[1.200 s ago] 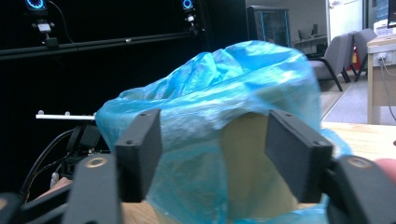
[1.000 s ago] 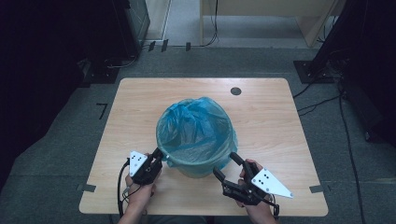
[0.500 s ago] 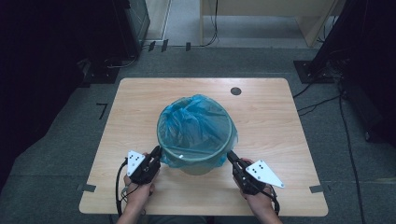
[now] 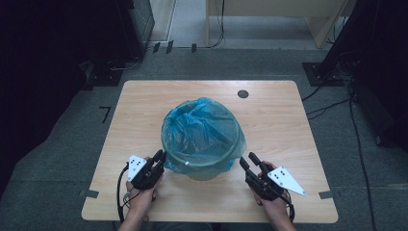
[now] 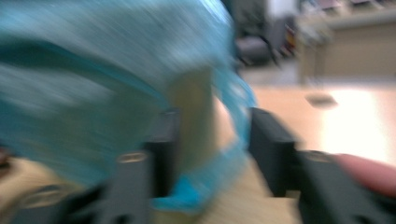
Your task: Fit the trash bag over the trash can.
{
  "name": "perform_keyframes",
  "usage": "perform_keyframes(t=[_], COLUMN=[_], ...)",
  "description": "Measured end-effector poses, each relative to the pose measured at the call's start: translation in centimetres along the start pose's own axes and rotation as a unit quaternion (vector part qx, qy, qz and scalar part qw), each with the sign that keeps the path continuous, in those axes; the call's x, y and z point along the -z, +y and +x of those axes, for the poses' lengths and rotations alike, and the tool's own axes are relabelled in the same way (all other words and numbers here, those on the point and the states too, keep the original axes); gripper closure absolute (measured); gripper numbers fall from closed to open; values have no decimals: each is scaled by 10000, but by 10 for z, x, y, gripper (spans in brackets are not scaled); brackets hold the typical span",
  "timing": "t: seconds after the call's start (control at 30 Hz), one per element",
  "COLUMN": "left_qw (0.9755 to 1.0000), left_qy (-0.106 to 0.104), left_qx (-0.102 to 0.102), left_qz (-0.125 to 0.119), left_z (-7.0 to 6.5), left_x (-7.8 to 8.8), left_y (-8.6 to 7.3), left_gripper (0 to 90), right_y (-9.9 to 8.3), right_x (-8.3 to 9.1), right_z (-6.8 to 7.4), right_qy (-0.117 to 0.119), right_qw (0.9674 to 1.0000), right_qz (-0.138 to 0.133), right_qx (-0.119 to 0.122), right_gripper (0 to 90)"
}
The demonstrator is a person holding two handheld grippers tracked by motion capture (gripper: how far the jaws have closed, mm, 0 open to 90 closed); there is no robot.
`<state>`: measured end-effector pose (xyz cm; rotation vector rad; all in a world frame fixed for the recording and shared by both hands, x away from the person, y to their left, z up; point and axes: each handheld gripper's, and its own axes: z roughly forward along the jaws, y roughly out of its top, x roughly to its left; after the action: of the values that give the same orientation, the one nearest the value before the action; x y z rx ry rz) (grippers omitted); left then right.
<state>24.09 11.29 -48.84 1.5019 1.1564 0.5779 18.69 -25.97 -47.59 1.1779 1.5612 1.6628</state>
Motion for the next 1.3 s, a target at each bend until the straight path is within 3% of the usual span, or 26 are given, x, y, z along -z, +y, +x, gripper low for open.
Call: perform_keyframes(t=[0.07,0.13,0.2,0.4,0.6,0.63,0.67,0.73,0.8,0.87,0.9,0.93,1.07,1.17,1.23,1.3], left_qw=[10000,9998,9995,9986,9982,9981,9981,9979,9977,9975,9975,9975,9978,9987,9991,9993], left_qy=[-63,-147,-217,-358,-429,-447,-448,-477,-499,-516,-512,-497,-456,-356,-310,-292], left_qx=[-28,-57,-126,-286,-323,-330,-328,-343,-364,-382,-388,-403,-402,-334,-278,-250], left_qz=[-50,-120,-168,-257,-268,-270,-281,-282,-289,-281,-290,-289,-255,-150,-82,7], left_z=[-2,-5,-8,-13,-14,-15,-15,-15,-16,-18,-18,-19,-18,-15,-14,-12], left_x=[1,1,2,4,5,5,6,6,6,6,5,5,5,3,2,1], left_y=[0,1,1,0,0,0,0,0,0,-1,-1,-1,-1,-1,-1,-1], left_gripper=[748,748,748,748,750,751,751,751,751,750,750,750,749,749,749,744], right_y=[7,11,11,5,2,1,1,1,1,2,2,2,4,0,-5,-15], right_x=[6,7,4,-12,-26,-27,-26,-25,-24,-24,-25,-25,-26,-29,-33,-42], right_z=[6,13,19,35,45,46,47,46,45,42,42,40,35,33,30,24], right_qy=[392,577,551,553,608,664,622,577,480,478,311,327,119,-82,-244,-331], right_qw=[9990,9978,9977,9969,9951,9947,9949,9957,9963,9963,9960,9956,9955,9937,9903,9826], right_qz=[-163,-247,-250,49,215,204,149,53,1,-17,66,75,165,419,791,1467], right_qx=[129,230,300,559,755,764,776,717,709,710,834,871,927,1036,1112,1094], right_gripper=[374,250,162,31,6,75,220,351,583,728,824,876,900,900,900,900])
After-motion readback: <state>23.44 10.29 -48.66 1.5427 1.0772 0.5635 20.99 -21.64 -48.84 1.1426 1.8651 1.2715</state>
